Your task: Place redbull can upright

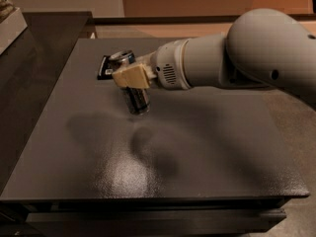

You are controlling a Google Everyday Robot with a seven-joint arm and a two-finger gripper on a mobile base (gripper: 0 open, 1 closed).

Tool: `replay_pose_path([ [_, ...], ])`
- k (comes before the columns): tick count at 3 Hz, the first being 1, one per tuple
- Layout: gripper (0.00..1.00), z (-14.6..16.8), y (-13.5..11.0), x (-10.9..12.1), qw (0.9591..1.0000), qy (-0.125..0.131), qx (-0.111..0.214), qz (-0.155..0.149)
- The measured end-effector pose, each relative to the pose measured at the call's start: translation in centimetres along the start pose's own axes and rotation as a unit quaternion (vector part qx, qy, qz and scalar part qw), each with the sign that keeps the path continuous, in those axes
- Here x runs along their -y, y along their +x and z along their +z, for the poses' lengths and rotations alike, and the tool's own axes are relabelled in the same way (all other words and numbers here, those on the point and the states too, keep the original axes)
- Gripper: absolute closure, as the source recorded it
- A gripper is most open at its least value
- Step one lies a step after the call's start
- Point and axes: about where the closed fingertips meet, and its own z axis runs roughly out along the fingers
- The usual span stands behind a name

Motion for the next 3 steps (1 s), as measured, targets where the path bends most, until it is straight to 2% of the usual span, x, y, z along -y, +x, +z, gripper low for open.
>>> replay_pose_path([
  [2, 1.00, -0.9, -0.6, -0.3, 0.9968, 0.043, -0.057, -0.034],
  [3, 1.00, -1.3, -1.4, -0.9, 0.9945, 0.061, -0.070, -0.047],
])
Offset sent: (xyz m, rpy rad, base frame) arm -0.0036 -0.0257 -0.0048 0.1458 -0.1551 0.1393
